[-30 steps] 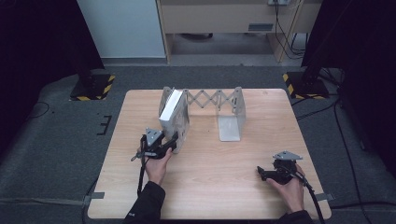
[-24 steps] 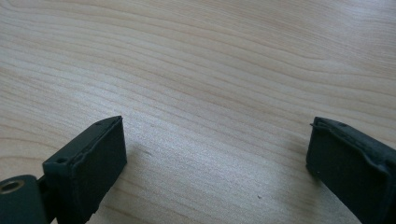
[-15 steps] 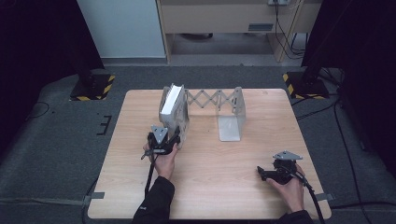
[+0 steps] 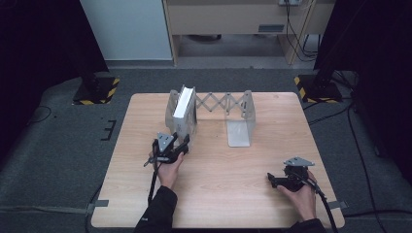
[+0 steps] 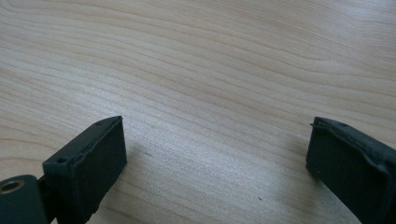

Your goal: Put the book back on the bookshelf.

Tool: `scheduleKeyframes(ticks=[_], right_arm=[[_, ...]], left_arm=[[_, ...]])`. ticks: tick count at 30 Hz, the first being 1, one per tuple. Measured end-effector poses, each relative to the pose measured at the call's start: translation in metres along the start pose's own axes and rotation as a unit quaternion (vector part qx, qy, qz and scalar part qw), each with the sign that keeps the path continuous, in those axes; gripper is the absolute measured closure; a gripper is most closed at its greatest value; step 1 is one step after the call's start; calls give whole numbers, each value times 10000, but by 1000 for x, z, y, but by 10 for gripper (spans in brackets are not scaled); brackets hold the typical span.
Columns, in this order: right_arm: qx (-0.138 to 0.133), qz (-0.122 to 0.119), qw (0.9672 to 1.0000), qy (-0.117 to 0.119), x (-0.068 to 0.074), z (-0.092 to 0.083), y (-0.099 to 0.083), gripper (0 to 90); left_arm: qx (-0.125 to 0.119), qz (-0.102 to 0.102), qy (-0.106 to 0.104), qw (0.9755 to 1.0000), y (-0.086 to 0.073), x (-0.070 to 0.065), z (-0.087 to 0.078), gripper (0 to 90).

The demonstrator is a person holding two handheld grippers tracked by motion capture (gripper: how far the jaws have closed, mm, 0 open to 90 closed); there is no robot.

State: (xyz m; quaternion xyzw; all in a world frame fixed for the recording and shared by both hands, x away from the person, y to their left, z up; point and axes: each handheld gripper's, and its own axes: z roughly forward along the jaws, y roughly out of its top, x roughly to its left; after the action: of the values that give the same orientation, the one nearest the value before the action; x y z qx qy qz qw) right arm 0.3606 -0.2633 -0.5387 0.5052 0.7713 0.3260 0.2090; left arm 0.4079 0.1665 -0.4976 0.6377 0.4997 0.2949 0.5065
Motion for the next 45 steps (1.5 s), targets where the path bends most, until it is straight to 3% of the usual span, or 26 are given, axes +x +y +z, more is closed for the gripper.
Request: scheduleKeyframes(ticks=[8, 11, 18, 20, 28, 36, 44, 45], right_arm=[[0, 1, 10000, 0, 0, 0, 0, 53], [2, 1, 10000, 0, 0, 0, 0, 53], [0, 6, 10000, 0, 0, 0, 0, 53], [0, 5, 10000, 0, 0, 0, 0, 53], [3, -2, 10000, 1, 0, 0, 0, 53], [2, -2, 10000, 2, 0, 0, 0, 53], [1, -2, 10000, 1, 0, 0, 0, 53], [2, -3, 10000, 1, 0, 0, 0, 53]], left_arm=[[53, -67, -18, 10000, 0, -6, -1, 503], [101, -21, -59, 9999, 2, -8, 4, 494], [113, -81, 84, 9999, 8, -8, 19, 493], [137, -136, 65, 9998, 10, -8, 24, 489], [188, -45, -57, 9998, 12, -11, 32, 465], [249, -79, -152, 9995, 12, -9, 28, 462], [429, 77, -426, 9981, 17, -7, 10, 407], [459, 105, -542, 9974, 18, -6, 3, 397]])
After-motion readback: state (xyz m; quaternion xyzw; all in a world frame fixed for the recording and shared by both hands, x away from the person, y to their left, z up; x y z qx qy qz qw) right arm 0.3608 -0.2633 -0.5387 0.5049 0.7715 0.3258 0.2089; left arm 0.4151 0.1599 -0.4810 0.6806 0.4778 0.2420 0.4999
